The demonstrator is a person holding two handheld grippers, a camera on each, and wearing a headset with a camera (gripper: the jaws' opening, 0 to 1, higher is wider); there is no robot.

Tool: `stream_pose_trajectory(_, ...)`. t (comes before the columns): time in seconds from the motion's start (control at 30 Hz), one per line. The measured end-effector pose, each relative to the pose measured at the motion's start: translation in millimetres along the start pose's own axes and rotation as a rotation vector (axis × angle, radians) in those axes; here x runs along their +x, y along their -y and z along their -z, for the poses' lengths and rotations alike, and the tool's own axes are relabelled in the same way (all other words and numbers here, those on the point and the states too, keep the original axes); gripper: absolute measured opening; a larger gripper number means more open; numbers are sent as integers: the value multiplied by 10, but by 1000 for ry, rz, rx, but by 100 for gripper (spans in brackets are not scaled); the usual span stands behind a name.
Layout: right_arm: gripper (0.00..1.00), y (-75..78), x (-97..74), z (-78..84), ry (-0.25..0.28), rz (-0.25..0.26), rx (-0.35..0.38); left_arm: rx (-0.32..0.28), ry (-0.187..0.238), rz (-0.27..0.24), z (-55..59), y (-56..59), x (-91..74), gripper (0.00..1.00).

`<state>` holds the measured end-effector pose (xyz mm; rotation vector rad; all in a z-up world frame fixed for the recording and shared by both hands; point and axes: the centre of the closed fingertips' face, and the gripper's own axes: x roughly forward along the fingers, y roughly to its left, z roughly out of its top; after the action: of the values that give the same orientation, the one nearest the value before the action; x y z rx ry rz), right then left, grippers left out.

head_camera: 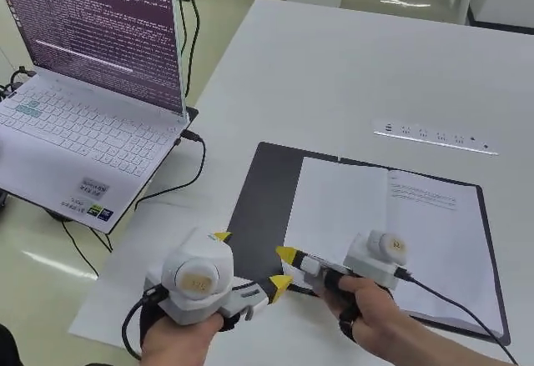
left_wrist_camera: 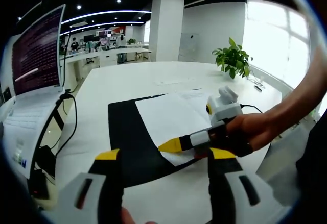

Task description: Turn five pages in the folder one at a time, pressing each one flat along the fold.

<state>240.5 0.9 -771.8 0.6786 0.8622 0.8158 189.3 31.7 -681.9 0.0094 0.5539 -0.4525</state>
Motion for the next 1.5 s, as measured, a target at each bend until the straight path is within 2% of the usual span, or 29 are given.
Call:
stream_pose_trajectory(0.23, 37, -20, -87, 19, 6, -26, 20, 3, 15, 13, -13, 26, 48, 60)
stream_pose_trajectory(0.43, 36, -91, -312, -46, 36, -55, -43, 21, 26, 29, -25, 44, 88, 50)
stream_pose_trajectory(0.53, 31, -72, -456, -136, 73, -40, -79, 23, 27, 37, -38, 42, 137, 45)
stream_pose_trajectory(0.7, 27, -25, -724, -246, 101, -16, -128, 48, 14, 59, -46, 65, 250, 36)
stream_pose_trajectory(0.87, 24, 79, -951, -333, 149, 18, -120, 63, 9, 80, -37, 83, 365, 26)
stream_pose_trajectory(0.93, 23, 129, -1033, -346, 164, 28, -114, 87, -1, 78, -27, 79, 416, 23)
stream_pose_trajectory(0.97, 22, 150, -1076, -344, 170, 35, -108, 83, -6, 98, -13, 103, 453, 22)
stream_pose_trajectory(1.2, 21, 234, -1269, -306, 207, 59, -78, 100, -61, 129, 130, 165, 649, 14)
stream_pose_trajectory(1.37, 21, 262, -1332, -258, 210, 69, -68, 104, -97, 151, 245, 212, 780, 4)
stream_pose_trajectory(1.5, 20, 292, -1373, -215, 214, 78, -59, 110, -132, 177, 351, 279, 864, 0)
